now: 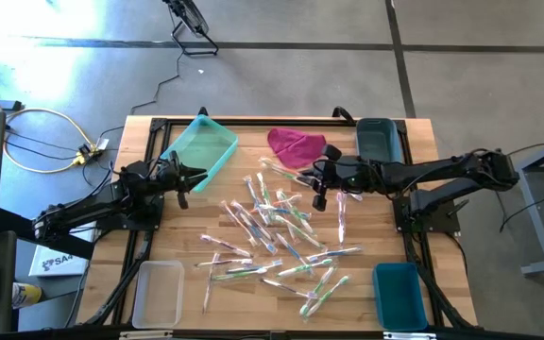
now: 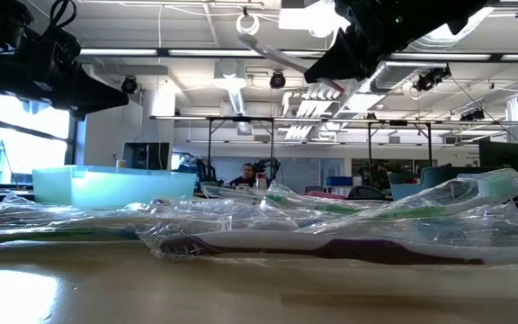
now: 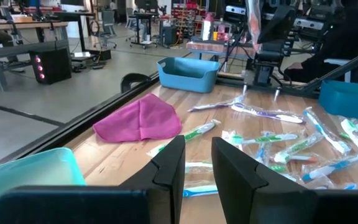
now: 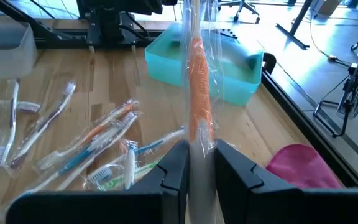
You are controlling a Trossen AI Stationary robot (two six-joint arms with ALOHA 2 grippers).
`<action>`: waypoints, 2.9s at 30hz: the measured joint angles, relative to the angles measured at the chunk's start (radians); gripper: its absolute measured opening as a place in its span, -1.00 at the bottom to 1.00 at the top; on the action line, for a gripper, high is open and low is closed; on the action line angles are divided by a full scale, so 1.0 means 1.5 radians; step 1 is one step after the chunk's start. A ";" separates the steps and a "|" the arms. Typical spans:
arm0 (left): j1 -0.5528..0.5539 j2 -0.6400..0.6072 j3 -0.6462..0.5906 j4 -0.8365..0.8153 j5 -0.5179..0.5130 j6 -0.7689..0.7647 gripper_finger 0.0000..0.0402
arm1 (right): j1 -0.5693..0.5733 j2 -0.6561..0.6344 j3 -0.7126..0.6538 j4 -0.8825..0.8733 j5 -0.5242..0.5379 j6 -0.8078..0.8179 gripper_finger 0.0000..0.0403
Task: Pick & Place Toothbrushes
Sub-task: Put the orange toothbrush to the transparent bin
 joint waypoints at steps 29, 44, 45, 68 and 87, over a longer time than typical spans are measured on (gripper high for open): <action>0.000 0.000 0.000 0.064 -0.011 -0.100 0.09 | 0.000 0.000 0.000 0.052 -0.006 -0.025 -0.75; 0.000 0.000 0.001 0.139 0.049 -0.120 0.09 | 0.002 0.103 0.000 0.234 -0.092 -0.029 -0.75; 0.000 0.000 0.001 0.142 0.054 -0.120 0.09 | 0.002 0.112 0.000 0.248 -0.091 -0.035 -0.75; -0.002 0.120 -0.018 0.299 0.103 -0.160 0.09 | 0.022 0.155 0.000 0.356 -0.069 -0.030 -0.75; -0.029 0.430 -0.009 0.653 0.180 -0.134 0.09 | 0.022 0.155 0.000 0.355 -0.069 -0.030 -0.75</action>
